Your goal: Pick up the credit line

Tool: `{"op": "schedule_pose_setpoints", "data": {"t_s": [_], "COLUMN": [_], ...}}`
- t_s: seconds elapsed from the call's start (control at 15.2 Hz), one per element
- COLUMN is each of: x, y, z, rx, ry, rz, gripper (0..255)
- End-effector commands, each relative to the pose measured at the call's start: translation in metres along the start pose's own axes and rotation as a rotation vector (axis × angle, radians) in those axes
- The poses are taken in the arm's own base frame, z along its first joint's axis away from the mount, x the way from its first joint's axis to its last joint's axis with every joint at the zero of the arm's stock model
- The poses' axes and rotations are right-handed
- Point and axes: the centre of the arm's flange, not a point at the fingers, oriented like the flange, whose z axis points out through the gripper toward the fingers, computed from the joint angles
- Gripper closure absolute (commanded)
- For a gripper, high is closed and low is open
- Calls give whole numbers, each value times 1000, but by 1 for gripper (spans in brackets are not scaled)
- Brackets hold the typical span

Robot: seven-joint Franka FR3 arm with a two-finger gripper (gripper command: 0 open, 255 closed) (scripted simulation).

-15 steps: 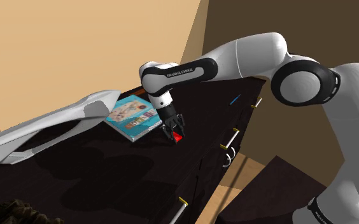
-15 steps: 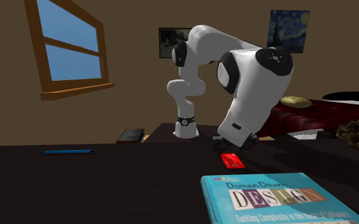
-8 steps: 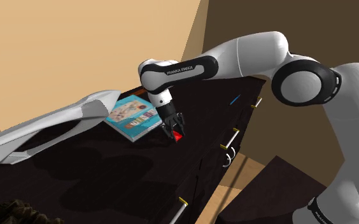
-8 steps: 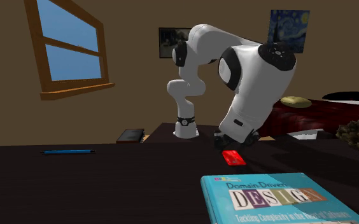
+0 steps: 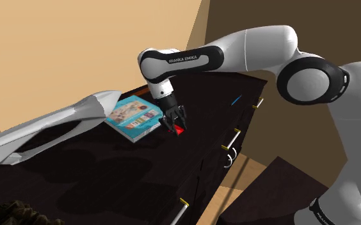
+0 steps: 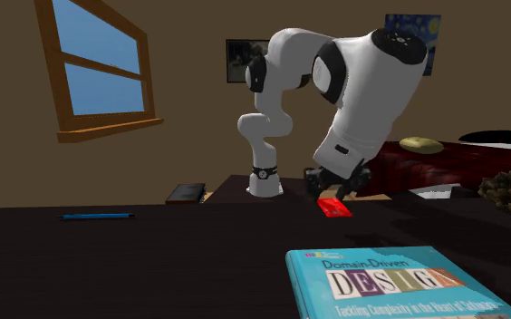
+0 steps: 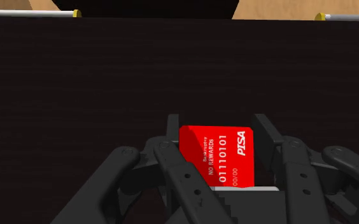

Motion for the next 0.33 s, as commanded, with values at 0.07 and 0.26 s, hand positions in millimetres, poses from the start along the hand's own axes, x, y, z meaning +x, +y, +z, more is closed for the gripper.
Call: {"op": "schedule_pose_setpoints", "data": {"t_s": [0.07, 0.26], "x": [-9, -12], "y": [0, 0], "z": [-13, -19], "rx": [0, 0], "ry": [0, 0], "rz": [0, 0], "gripper": [255, 255]}}
